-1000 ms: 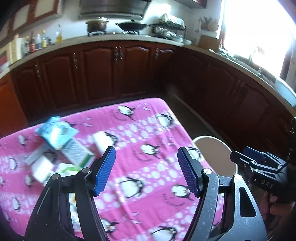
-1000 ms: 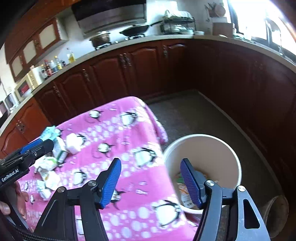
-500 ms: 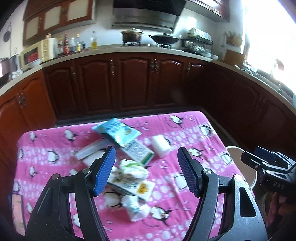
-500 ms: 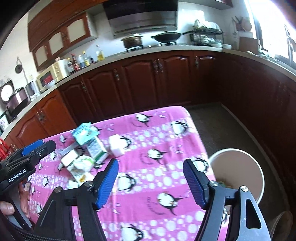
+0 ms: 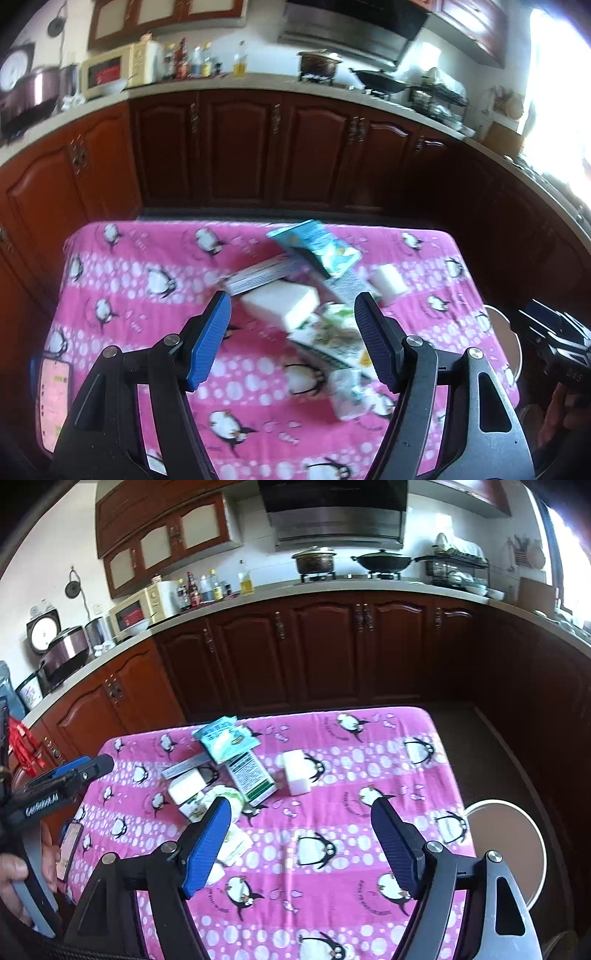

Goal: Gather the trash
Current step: 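Move both open grippers back over the table, then grasp the clear green-print wrapper with the left gripper while the right gripper grasps a white-green packet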

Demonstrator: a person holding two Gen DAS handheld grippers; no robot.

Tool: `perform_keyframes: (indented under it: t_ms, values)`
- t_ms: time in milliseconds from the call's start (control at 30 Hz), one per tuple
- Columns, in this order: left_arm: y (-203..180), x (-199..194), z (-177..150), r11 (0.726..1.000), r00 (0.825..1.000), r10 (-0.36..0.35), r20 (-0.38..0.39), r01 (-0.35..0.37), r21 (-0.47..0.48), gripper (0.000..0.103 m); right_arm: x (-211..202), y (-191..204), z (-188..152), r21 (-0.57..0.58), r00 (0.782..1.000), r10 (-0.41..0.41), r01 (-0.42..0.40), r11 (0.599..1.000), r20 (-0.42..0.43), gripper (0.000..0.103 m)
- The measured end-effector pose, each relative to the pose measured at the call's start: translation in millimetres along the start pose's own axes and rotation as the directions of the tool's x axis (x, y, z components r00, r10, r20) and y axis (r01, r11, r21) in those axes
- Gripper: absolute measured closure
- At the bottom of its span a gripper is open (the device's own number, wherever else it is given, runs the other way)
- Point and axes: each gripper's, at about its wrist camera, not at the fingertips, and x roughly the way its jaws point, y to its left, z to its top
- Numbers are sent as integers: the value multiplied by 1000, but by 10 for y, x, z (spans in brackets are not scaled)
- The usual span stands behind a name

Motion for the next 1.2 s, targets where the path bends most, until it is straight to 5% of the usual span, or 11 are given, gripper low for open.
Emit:
perform_keyframes:
  t_ms: [133,267,467,633,733,833,933,1100,1200]
  values:
    - [246,83,-46,998,998,-23,-55,20,-56,34,106,91,-26,-13,999,21,-21,1000,-29,27]
    - [300,163,-184,988,987,-128,-96,119,-95,23,217,164,-42,-27,998,35,-37,999,-52,27]
    - [-138,399,-546,980,958,-193,-213,197,1,22,386,156,-69,-30,996,37,-39,999,-86,27]
    - [-394,794,-781,981,941,-187,-282,194,-3,23,474,129,-109,-17,992,54,-57,998,-114,27]
    - [-473,989,-890,977,922,-203,-331,212,-9,37,520,142,-135,-34,990,53,-58,998,-131,27]
    - [-515,1113,-932,983,924,-164,-346,182,21,75,568,144,-142,-35,988,63,-69,997,-140,27]
    - [-446,1119,-938,978,914,-203,-351,209,-20,80,655,185,-140,-41,984,90,-97,994,-157,27]
    - [-311,875,-803,981,940,-170,-297,191,43,84,934,382,-106,-68,966,174,-190,979,-190,28]
    - [-197,775,-712,985,953,-146,-267,165,50,84,1224,539,-73,-43,937,264,-281,959,-230,45]
